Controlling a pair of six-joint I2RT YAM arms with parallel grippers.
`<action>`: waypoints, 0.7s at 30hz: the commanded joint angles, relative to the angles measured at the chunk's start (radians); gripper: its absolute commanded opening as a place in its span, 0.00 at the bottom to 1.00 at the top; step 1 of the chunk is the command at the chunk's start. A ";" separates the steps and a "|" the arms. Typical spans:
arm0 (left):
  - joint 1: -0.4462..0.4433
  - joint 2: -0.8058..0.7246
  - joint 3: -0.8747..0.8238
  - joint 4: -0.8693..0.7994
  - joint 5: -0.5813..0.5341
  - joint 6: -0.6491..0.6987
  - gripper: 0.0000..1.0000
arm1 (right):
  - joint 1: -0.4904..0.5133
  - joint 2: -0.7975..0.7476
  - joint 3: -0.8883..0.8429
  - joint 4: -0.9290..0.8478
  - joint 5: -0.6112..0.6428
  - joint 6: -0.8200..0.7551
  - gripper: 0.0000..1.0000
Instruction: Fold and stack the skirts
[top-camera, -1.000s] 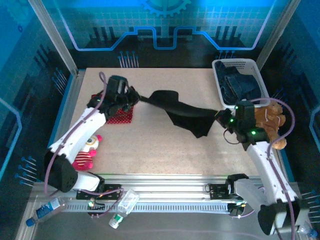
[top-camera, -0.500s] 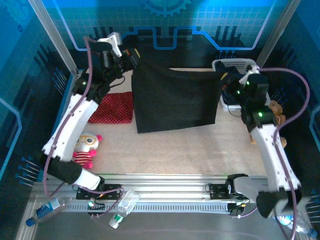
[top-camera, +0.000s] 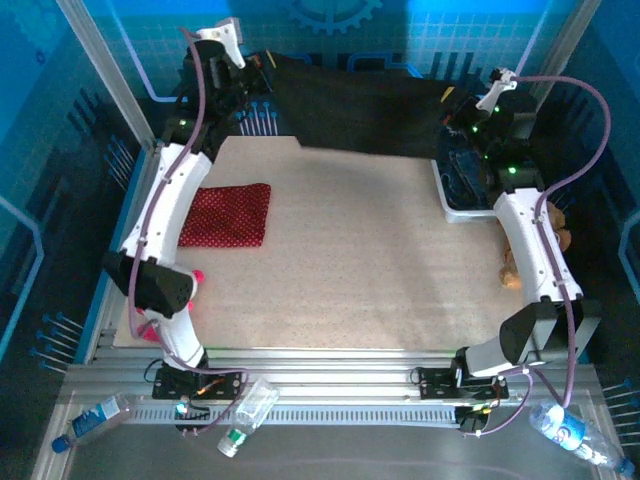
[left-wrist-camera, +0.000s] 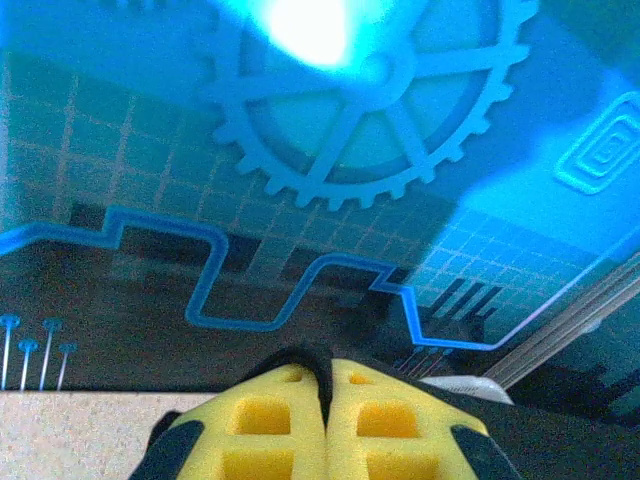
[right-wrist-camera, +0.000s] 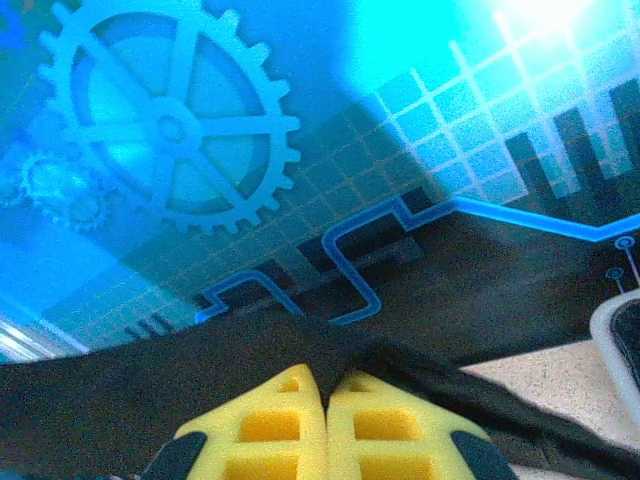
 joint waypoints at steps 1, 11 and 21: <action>-0.009 -0.145 -0.257 0.027 0.033 -0.016 0.00 | -0.014 -0.081 -0.142 0.018 -0.130 -0.115 0.00; -0.117 -0.440 -1.275 0.082 0.028 -0.481 0.18 | -0.008 -0.300 -0.835 -0.228 -0.280 -0.137 0.02; -0.127 -0.663 -1.318 -0.098 -0.082 -0.479 0.99 | 0.003 -0.407 -0.884 -0.428 -0.183 -0.029 1.00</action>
